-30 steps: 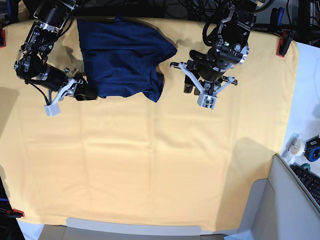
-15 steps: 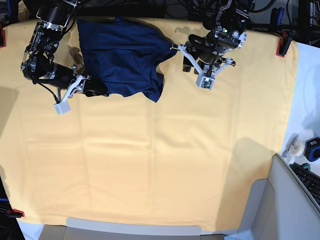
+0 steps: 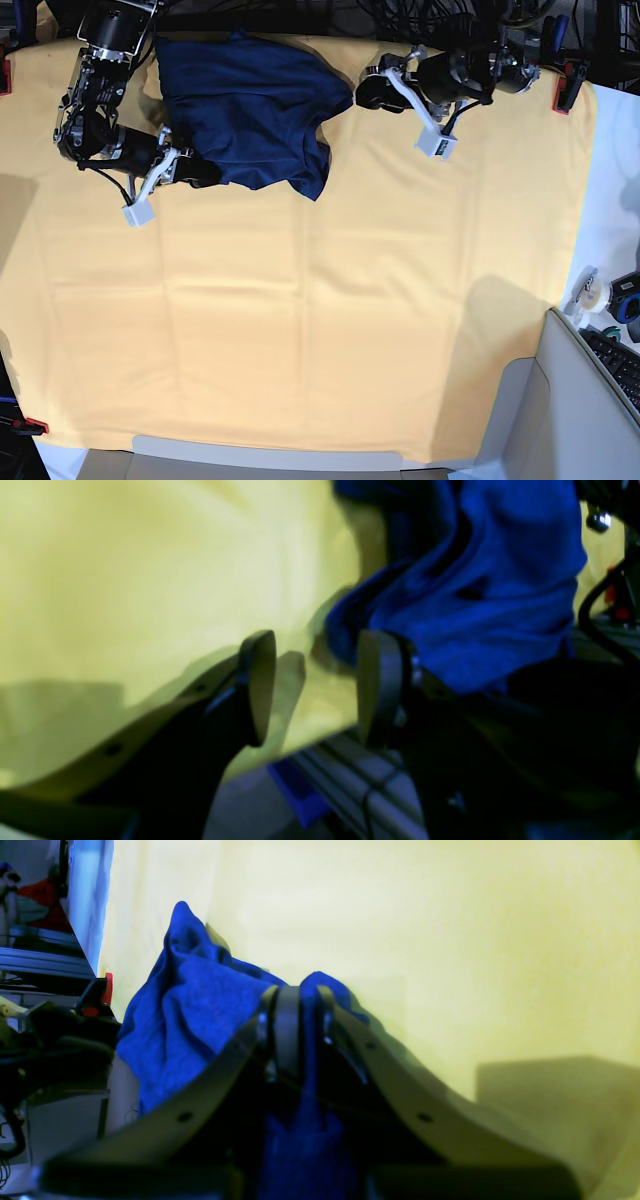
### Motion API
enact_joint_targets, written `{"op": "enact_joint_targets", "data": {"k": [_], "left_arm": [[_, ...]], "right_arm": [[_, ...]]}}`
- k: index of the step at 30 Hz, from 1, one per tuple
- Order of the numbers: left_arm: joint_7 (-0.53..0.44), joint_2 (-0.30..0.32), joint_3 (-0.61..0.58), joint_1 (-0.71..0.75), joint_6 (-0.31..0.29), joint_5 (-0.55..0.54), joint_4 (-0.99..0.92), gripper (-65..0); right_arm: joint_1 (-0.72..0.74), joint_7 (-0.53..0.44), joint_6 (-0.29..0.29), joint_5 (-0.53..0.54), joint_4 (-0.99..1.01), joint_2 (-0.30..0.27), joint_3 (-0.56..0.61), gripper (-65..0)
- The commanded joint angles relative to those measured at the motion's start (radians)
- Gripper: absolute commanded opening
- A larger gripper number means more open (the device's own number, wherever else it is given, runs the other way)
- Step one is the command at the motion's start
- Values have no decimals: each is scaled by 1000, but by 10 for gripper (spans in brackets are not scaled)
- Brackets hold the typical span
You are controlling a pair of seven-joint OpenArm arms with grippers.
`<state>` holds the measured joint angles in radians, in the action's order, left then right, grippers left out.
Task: Fold the T-shirt properly
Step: 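Grasp the bundle's side edges with both grippers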
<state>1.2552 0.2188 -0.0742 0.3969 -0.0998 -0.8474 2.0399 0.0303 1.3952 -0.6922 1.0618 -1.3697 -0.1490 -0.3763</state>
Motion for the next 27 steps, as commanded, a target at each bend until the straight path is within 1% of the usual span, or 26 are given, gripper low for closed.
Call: {"op": "enact_joint_targets", "data": {"k": [1,5,7,11,14,18,21,27], "left_arm": [[-4,4,26,-3,-8,-31,14,-386],[50,4,81,-2,-8,-91,11,-385],[76,4,84,14,-10,-140,-6,-385],[96,4,76,26,-15,-224,-46,-384],[105,4,4,24,-47,-237,-60,-384],[99,4,-123,7,-47,-234,-112,-386],[97,21,-149,-54,-47,-223,-181,-385],[97,21,-252,-172,-47,-221,-305,-384]], "right_arm": [[13,1,-6,19,-12,-11,-2,-625],[13,1,-6,19,-12,-18,-6,-625],[13,1,-6,19,-12,-16,-8,-625],[13,1,-6,19,-12,-13,-3,-625],[13,1,-6,19,-12,-13,-2,-625],[12,1,-6,19,-12,-18,0,-625],[12,1,-6,19,-12,-14,0,-625],[12,1,-6,19,-12,-19,0,-625]]}}
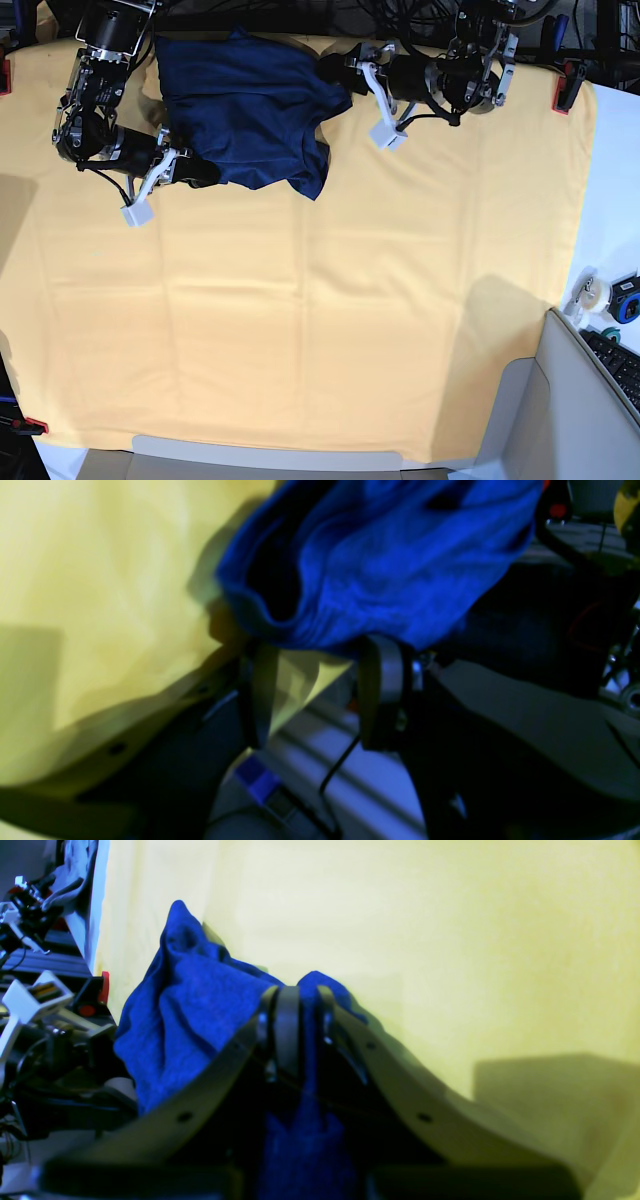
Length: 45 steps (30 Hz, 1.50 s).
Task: Fold the T-shirt properly
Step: 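Grasp the bundle's side edges with both grippers, then pull the bundle's corner with the left gripper away from the right gripper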
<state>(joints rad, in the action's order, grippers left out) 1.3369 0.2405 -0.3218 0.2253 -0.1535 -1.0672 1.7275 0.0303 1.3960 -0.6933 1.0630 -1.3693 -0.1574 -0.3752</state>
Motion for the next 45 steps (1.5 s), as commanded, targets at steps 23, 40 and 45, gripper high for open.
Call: {"op": "enact_joint_targets", "data": {"k": [23,40,45], "left_arm": [[25,0,-175,-120,7,0,-99,-385],[17,27,-228,-183,5,18,-160,-650],[17,84,-227,-257,7,41,-162,-650]], "right_arm": [[20,0,-5,18,-12,-5,-2,-629],[13,-14,-5,20,-100,-8,-11,-650],[-10,-31,-5,16,-210,-12,-26,-650]]}}
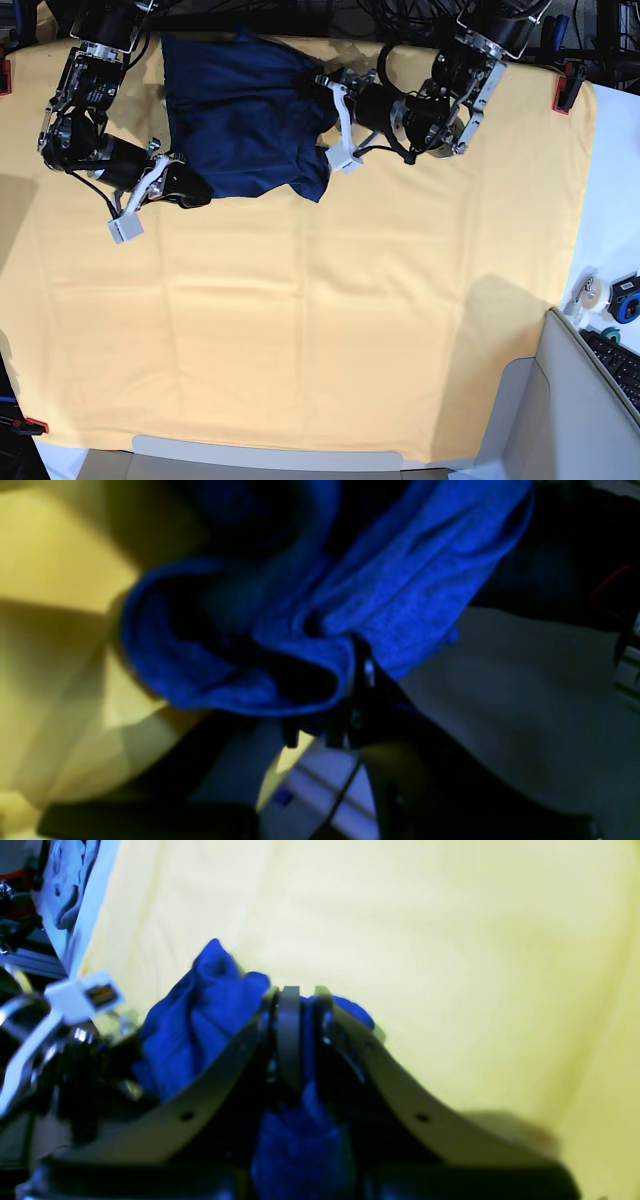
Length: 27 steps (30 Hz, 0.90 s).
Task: Fold the T-shirt properly
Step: 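Pull the bundle's corner with the left gripper away from the right gripper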
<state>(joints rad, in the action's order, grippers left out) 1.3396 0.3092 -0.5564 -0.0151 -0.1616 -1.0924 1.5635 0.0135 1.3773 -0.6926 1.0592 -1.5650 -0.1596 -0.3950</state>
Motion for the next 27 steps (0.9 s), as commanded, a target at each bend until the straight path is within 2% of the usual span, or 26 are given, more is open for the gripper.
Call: {"op": "enact_joint_targets", "data": {"k": [1,12,18,27], "left_arm": [[15,20,8,-35,15,67,-1,-650],[13,25,5,-225,15,68,-108,-650],[11,-32,-3,-328,15,68,-206,-650],[11,-63,-38,-444,15,68,-214,-650]], "right_arm": [[-4,-13,-6,20,-21,-10,-15,-650],[-134,-13,-6,20,-24,-7,-120,-650],[-209,-13,-6,20,-24,2,-173,-650],[-298,-13,-6,25,-25,64,-198,-650]]}}
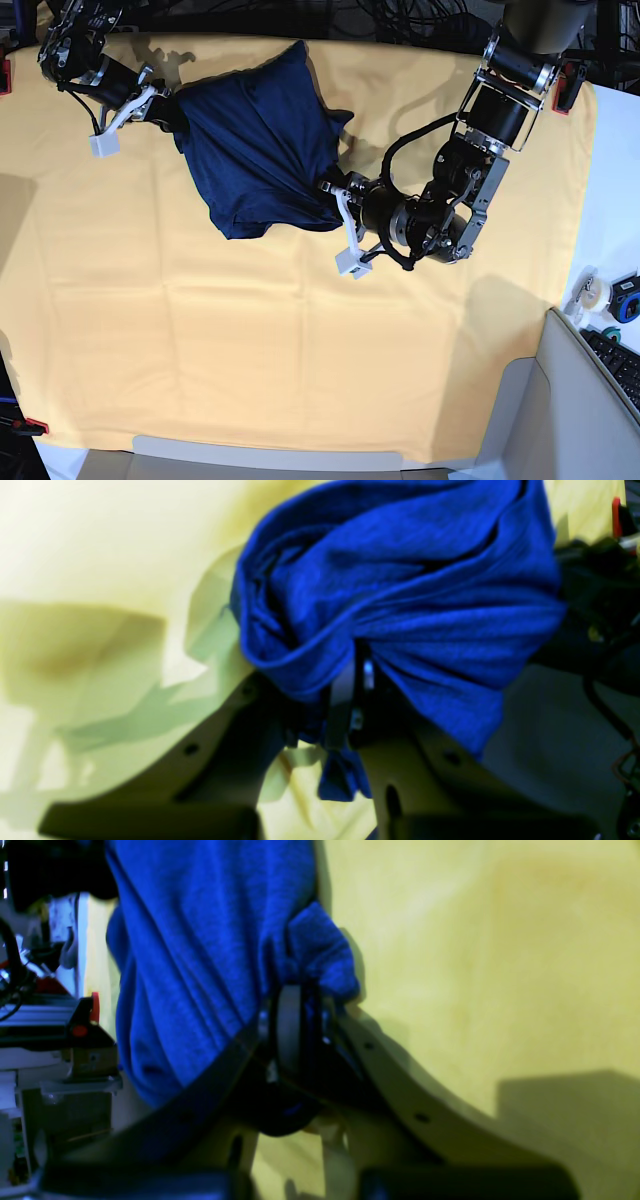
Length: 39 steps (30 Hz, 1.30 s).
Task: Fold the T-shirt properly
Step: 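Pull the bundle's corner with the left gripper away from the right gripper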
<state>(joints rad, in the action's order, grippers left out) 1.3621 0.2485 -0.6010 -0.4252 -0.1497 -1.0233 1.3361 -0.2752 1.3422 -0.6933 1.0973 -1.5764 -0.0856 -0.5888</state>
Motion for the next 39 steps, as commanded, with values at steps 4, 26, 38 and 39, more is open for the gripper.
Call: {"op": "enact_joint_targets", "data": {"k": [4,26,38,39], "left_arm": [[-23,-42,-49,-70,3,-1,-57,-650],[-212,-127,-219,-225,3,-1,-274,-650],[-215,-125,-219,-258,3,-1,-274,-650],[-215,-125,-219,-258,3,-1,-274,-650]], "right_arm": [[-23,23,-5,-10,-14,2,-4,-650],[-66,23,-5,-131,-91,39,-4,-650],[-14,21,14,-138,-89,73,-3,-650],[-11,21,50,-138,-89,73,-3,-650]]}}
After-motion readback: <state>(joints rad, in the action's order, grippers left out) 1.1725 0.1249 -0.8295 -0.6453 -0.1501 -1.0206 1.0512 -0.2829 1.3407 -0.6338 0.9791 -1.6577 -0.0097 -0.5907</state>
